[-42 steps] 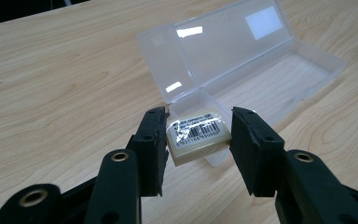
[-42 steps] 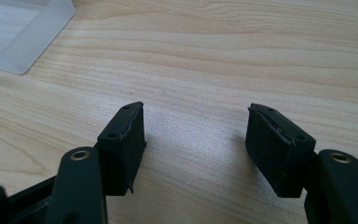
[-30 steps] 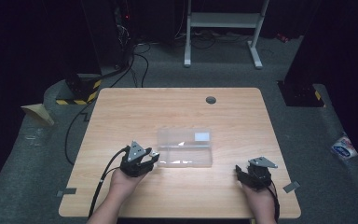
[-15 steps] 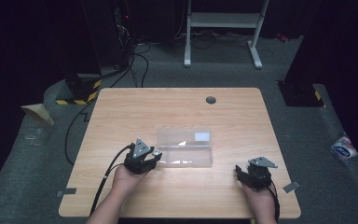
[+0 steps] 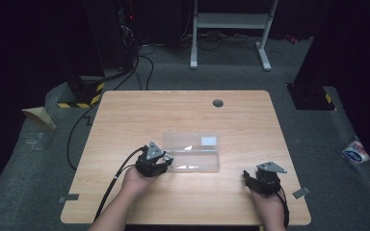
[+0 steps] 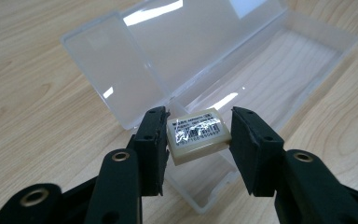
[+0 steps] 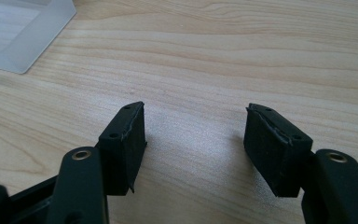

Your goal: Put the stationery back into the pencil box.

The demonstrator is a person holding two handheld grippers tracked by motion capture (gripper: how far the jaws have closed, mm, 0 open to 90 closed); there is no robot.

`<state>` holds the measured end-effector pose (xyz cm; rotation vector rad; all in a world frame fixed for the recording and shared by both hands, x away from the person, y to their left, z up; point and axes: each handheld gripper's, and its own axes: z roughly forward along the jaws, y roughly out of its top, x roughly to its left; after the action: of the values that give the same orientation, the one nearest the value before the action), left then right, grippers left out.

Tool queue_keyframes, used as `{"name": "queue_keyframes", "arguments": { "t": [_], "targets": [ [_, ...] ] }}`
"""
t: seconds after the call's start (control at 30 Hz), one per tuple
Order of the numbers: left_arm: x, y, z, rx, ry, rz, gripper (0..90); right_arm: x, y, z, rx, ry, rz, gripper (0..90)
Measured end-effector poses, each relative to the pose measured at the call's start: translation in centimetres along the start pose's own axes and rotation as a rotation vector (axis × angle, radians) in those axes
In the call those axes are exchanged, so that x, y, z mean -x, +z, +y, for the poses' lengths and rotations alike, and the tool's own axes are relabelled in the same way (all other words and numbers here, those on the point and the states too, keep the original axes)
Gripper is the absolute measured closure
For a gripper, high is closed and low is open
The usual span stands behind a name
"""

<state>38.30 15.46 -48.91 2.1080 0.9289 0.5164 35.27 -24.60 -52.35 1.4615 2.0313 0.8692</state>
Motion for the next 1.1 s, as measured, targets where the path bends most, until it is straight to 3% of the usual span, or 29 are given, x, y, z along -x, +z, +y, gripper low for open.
{"name": "queue_keyframes", "arguments": {
  "t": [0.2, 0.43, 0.73, 1.1],
  "targets": [
    [-0.4, 0.6, -0.3, -0.034, 0.005, 0.003, 56.5, 0.0, 0.0, 0.0, 0.0, 0.0, 0.0, 38.3],
    [-0.4, 1.0, -0.4, -0.025, 0.004, 0.002, 56.5, 0.0, 0.0, 0.0, 0.0, 0.0, 0.0, 38.3],
    [-0.1, 1.2, -0.6, -0.031, 0.033, 0.009, 56.3, 0.0, 0.0, 0.0, -0.001, 0.002, 0.003, 38.6],
    [-0.1, 1.5, -0.8, -0.032, 0.008, 0.009, 55.6, 0.0, 0.0, 0.0, 0.0, 0.001, 0.003, 38.7]
  ]
}}
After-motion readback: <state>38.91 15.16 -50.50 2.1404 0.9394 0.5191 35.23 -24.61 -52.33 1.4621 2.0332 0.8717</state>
